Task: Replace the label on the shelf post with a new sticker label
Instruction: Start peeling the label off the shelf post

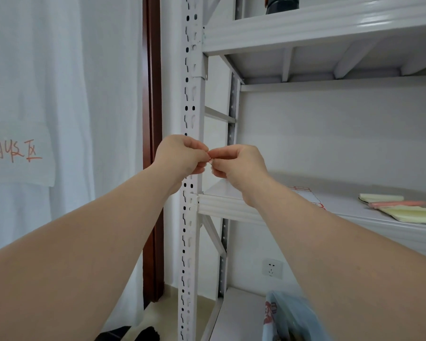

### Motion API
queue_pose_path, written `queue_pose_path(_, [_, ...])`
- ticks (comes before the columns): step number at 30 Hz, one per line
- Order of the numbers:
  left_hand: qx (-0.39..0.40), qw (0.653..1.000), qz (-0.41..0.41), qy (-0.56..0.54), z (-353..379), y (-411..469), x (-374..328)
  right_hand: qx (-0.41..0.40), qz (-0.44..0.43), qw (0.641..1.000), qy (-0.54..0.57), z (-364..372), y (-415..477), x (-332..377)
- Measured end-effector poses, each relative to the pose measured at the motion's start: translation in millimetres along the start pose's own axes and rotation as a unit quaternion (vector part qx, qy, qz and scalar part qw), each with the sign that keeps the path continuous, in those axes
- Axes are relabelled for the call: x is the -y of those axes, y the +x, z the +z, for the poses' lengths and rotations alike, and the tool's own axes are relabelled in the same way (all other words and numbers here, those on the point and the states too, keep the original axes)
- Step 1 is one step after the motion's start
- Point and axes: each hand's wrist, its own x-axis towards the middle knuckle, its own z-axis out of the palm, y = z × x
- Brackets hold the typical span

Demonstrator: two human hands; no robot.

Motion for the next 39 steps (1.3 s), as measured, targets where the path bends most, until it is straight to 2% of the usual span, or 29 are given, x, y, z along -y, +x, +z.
queue_pose_path(4, [0.012, 1.0, -0.001, -0.007, 0, -8, -9, -0.025, 0.004, 1.0, -0.005, -9, -5, 2])
queue_pose_path(9, [0.051, 0.999, -0.015, -0.001, 2, -19, -17, -0.017, 0.008, 1.0, 0.024, -16, -14, 7])
queue_pose_path(20, [0.079, 0.997, -0.007, 0.013, 8, -38, -33, 0.007, -0.004, 1.0, 0.009, -32, -31, 20])
queue_pose_path(31, [0.045, 0.999, 0.019, 0.016, 14, -48, -42, 0.03, 0.001, 1.0, 0.001, -45, -39, 28])
queue_pose_path(39, [0.037, 0.999, 0.039, 0.002, 21, -53, -44, 0.011, 0.015, 1.0, 0.012, -50, -40, 25])
